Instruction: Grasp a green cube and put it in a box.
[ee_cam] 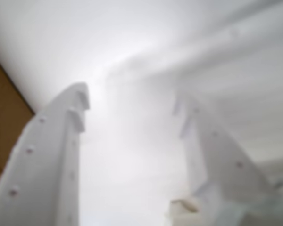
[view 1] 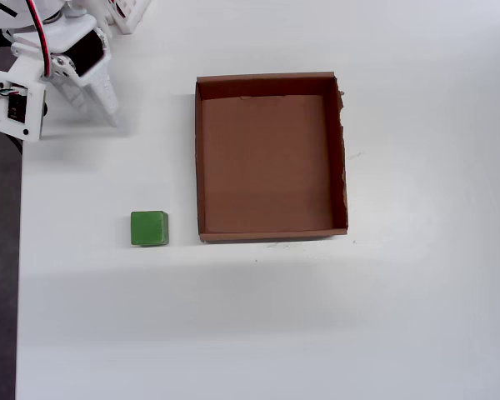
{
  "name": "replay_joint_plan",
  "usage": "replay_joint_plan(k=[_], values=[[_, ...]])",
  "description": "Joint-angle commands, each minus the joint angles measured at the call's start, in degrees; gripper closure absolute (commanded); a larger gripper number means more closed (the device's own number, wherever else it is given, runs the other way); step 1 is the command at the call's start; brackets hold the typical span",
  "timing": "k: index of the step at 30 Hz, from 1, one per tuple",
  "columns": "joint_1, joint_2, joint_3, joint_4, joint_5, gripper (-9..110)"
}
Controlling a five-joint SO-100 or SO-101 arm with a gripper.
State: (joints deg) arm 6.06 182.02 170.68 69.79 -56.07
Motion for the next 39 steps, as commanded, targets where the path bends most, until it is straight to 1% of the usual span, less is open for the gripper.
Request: replay_joint_plan(k=[1, 5, 10, 14, 23, 30, 33, 39], values=[[0.2, 0.4, -0.4, 0.9, 0.4, 80], [1.1, 0.3, -0.5, -1.7, 0.4, 80], [2.4, -1.8, -1.5, -14.0, 0.4, 80], [2.5, -9.8, -4.7, -21.2, 0.2, 80], [2.2, -36.1, -24.1, -23.6, -1.9, 79], [-0.9, -58.4, -37.9, -25.2, -4.6, 77], [-2.5, -65.6, -41.5, -25.4, -7.8, 77], [-4.6, -72.9, -48.3, -26.1, -11.8, 77]])
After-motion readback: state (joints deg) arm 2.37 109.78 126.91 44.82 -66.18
